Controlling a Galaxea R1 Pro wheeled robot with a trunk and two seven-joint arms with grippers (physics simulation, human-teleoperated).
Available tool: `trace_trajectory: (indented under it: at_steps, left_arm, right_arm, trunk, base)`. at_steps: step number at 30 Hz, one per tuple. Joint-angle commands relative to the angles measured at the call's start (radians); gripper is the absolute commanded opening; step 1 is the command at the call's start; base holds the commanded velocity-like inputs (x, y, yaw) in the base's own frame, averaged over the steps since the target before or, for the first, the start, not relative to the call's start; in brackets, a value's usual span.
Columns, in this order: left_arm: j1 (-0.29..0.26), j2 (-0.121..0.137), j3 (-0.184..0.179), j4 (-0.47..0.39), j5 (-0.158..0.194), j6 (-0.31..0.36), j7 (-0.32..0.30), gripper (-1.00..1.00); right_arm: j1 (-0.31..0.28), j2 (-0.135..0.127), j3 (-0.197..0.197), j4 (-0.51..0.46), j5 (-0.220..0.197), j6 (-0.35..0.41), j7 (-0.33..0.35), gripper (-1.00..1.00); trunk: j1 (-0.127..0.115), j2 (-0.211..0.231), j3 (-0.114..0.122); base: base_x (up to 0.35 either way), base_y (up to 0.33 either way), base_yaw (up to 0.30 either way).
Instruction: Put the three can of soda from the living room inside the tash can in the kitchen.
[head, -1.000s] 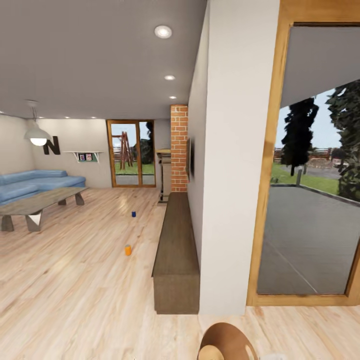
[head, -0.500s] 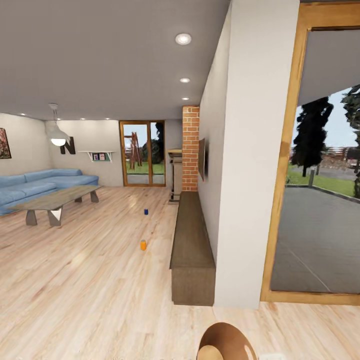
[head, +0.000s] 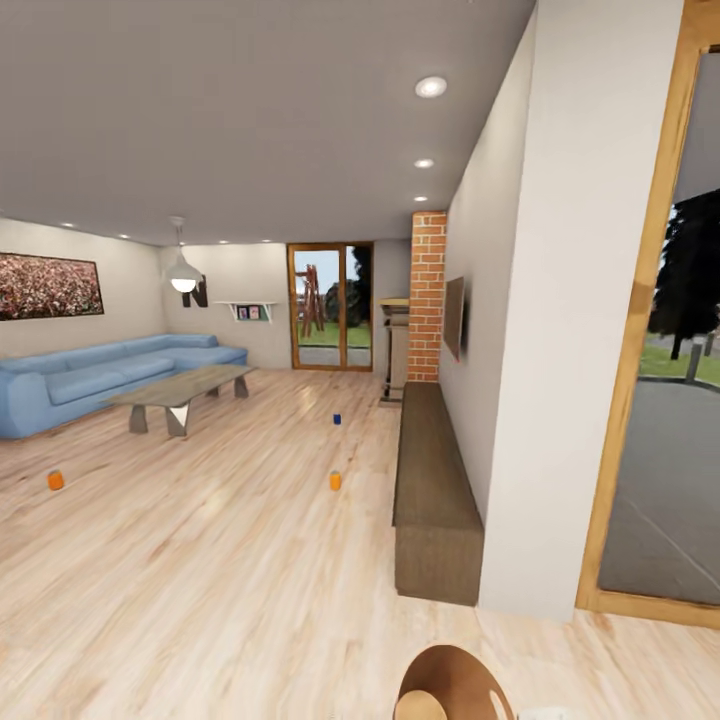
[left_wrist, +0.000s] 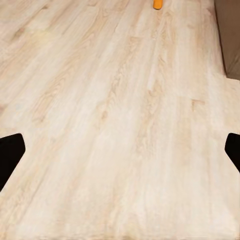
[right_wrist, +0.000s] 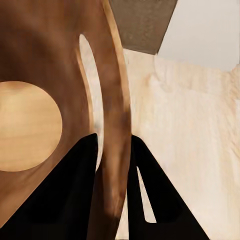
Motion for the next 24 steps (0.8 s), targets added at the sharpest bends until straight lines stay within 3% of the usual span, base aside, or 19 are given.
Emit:
trace_trajectory:
  at_steps: [1,7,10,15,20,24]
  left_arm:
    - [0.000,0.000,0.000,0.000,0.000,0.000,0.000,1.00]
    - [0.000,0.000,0.001,0.000,0.000,0.000,0.000,1.00]
    - [0.000,0.000,0.001,0.000,0.000,0.000,0.000,1.00]
    - [0.000,0.000,0.001,0.000,0.000,0.000,0.000,1.00]
    - [0.000,0.000,0.001,-0.001,0.000,0.000,0.000,1.00]
    - [0.000,0.000,0.001,0.001,0.000,-0.001,0.000,1.00]
  right_arm:
    - [-0.001,0.000,-0.007,-0.002,0.004,0.000,0.008,-1.00]
    - [-0.001,-0.005,-0.010,-0.002,0.003,-0.001,0.005,-1.00]
    - [-0.001,-0.015,-0.034,-0.001,0.004,-0.001,0.005,-1.00]
    - [-0.001,-0.068,-0.117,0.001,0.003,0.000,0.009,-1.00]
    - [-0.001,-0.129,-0.143,0.018,-0.001,-0.005,0.010,-1.00]
    - [-0.001,-0.175,-0.204,0.044,-0.036,-0.013,0.031,-1.00]
  trunk:
    - [0.000,0.000,0.000]
    - [0.000,0.000,0.000]
    - [0.000,0.000,0.000]
    - [0.000,0.000,0.000]
    - [0.000,0.000,0.000]
    - [0.000,0.000,0.000]
  base:
    - [-0.209,0.234,0.249]
    - [-0.209,0.234,0.249]
    - [-0.209,0.233,0.229]
    - [-0.209,0.233,0.170]
    - [-0.209,0.233,0.081]
    - [-0.207,0.230,0.016]
